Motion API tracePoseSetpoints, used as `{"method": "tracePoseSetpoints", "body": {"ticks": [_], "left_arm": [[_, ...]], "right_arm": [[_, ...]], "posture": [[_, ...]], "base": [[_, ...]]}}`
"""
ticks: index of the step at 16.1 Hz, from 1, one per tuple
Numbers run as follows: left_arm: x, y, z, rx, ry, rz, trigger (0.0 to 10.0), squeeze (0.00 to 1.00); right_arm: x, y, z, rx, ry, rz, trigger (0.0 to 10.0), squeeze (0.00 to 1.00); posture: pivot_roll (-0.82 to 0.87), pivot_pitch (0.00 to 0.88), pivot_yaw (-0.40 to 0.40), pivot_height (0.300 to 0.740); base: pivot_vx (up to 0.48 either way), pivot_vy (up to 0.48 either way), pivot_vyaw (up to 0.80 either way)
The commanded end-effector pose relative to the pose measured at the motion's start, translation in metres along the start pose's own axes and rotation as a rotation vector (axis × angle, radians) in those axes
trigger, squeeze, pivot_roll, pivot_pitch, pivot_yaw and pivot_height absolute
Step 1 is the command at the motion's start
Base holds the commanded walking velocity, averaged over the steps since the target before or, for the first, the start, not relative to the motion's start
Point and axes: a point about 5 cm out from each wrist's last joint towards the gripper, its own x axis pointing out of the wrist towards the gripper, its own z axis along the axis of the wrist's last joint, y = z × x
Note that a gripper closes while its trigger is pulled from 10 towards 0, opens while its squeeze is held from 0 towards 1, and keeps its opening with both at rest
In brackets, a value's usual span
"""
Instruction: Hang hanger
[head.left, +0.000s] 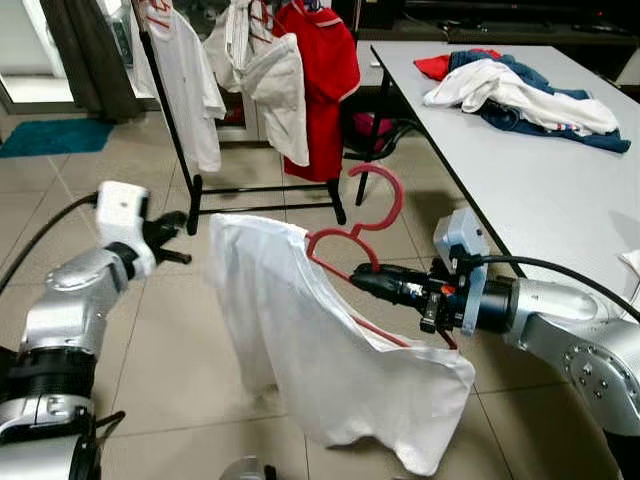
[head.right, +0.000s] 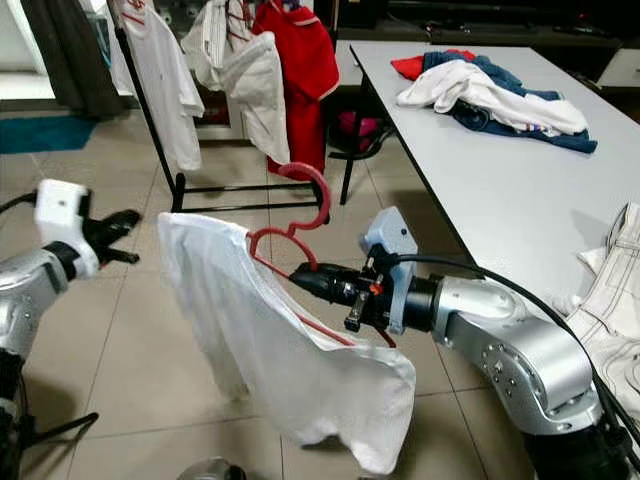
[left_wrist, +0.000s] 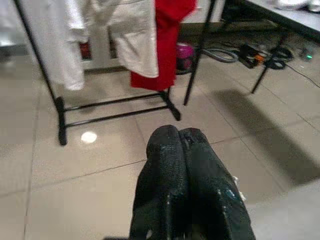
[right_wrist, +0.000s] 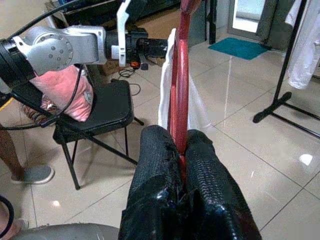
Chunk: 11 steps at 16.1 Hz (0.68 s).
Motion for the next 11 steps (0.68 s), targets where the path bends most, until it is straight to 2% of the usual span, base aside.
{"method": "tracePoseSetpoints", "body": {"ticks": [1,3,4,5,6,7,8,11], "left_arm": [[0.002,0.003,0.002,-0.027,-0.010,0.034,0.0,0.00],[0.002,-0.004,0.005,-0.024,-0.042,-0.029,0.0,0.00],[0.002,-0.016,0.008,-0.012,-0.075,-0.130,0.0,0.00],[0.000,-0.022,0.010,0.008,-0.088,-0.177,1.7,0.00],[-0.002,-0.020,0.011,0.059,-0.108,-0.166,10.0,0.00],[-0.006,-0.018,0.013,0.050,-0.139,-0.196,10.0,1.00],[-0.011,-0.017,0.013,0.065,-0.137,-0.240,10.0,1.00],[-0.029,-0.008,0.007,0.196,-0.057,-0.365,10.0,1.00]], "right_arm": [[-0.005,-0.003,0.004,-0.003,-0.029,-0.027,10.0,0.00],[-0.005,-0.004,0.004,-0.001,-0.031,-0.031,10.0,0.00],[-0.005,-0.004,0.004,0.000,-0.033,-0.032,10.0,0.00],[-0.005,-0.004,0.004,0.000,-0.032,-0.034,10.0,0.00],[-0.005,-0.004,0.004,0.002,-0.033,-0.035,10.0,0.00],[-0.005,-0.004,0.003,0.004,-0.032,-0.036,10.0,0.00],[-0.006,-0.004,0.003,0.006,-0.030,-0.037,10.0,0.00],[-0.006,-0.004,0.001,0.011,-0.027,-0.036,10.0,0.00]], "posture": [[-0.04,0.000,-0.014,0.740],[-0.04,0.000,-0.012,0.740],[-0.04,0.000,-0.012,0.740],[-0.04,0.000,-0.012,0.740],[-0.04,0.000,-0.011,0.740],[-0.04,0.000,-0.012,0.740],[-0.04,0.000,-0.012,0.740],[-0.04,0.002,-0.013,0.740]], "base": [[0.000,0.000,0.00],[0.000,0.000,0.00],[0.000,0.000,0.00],[0.000,0.000,0.00],[0.000,0.000,0.00],[0.000,0.000,0.00],[0.000,0.000,0.00],[0.000,0.000,0.00]]}}
